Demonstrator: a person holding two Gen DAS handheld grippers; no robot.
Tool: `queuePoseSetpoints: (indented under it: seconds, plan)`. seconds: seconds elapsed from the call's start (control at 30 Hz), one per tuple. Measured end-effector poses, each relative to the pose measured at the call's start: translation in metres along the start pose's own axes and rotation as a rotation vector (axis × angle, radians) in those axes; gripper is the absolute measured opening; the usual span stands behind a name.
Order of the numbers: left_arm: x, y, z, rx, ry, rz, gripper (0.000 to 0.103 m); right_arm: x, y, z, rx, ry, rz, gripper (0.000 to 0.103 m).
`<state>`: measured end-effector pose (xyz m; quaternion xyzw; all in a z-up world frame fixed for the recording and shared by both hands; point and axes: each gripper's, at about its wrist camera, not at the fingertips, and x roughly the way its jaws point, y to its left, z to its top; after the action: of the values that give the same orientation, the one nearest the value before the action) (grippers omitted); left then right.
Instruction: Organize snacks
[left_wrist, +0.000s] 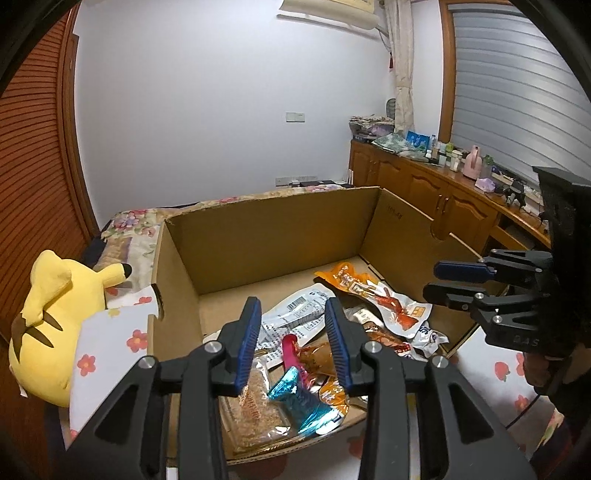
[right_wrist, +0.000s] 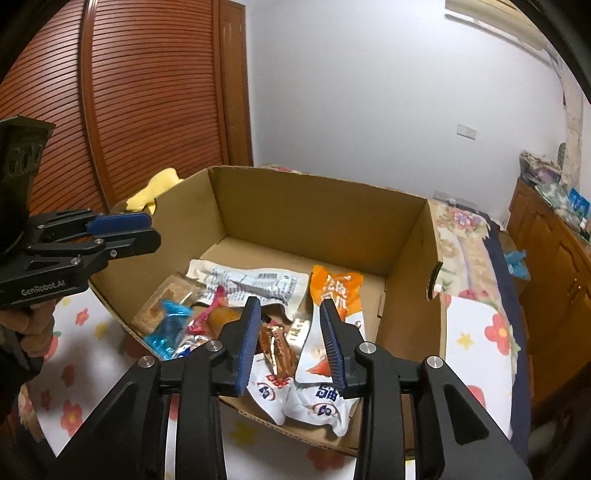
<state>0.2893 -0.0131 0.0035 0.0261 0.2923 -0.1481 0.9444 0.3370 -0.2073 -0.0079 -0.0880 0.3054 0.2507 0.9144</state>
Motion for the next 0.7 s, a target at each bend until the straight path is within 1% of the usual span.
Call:
queuePoseSetpoints:
  seconds: [0.13, 0.37, 0.43, 0.5, 0.53, 0.57, 0.63, 0.7]
  plan:
    - [-0.002, -0.003, -0.002, 0.01, -0.006, 0.024, 0.039, -0.004, 0.002, -0.004, 0.011, -0.016, -0.007, 0.037]
    - [-0.021, -0.008, -0.012, 0.004, -0.035, 0.045, 0.041, -0.018, 0.006, -0.01, 0.037, -0.049, -0.031, 0.044]
    - [-0.029, -0.01, -0.014, 0.002, -0.044, 0.049, 0.045, -0.025, 0.008, -0.011, 0.044, -0.061, -0.036, 0.046]
    - [-0.04, -0.013, -0.016, 0.003, -0.064, 0.056, 0.047, -0.031, 0.01, -0.011, 0.046, -0.074, -0.04, 0.048]
    - [-0.044, -0.014, -0.016, 0.002, -0.07, 0.06, 0.052, -0.037, 0.012, -0.011, 0.047, -0.085, -0.045, 0.05]
    - [-0.05, -0.015, -0.017, 0.001, -0.08, 0.065, 0.053, -0.041, 0.014, -0.011, 0.047, -0.095, -0.05, 0.052]
    - [-0.06, -0.018, -0.018, 0.0, -0.094, 0.072, 0.054, -0.052, 0.019, -0.011, 0.042, -0.118, -0.063, 0.055]
    - [-0.071, -0.021, -0.018, -0.002, -0.11, 0.076, 0.054, -0.062, 0.024, -0.012, 0.039, -0.134, -0.072, 0.056]
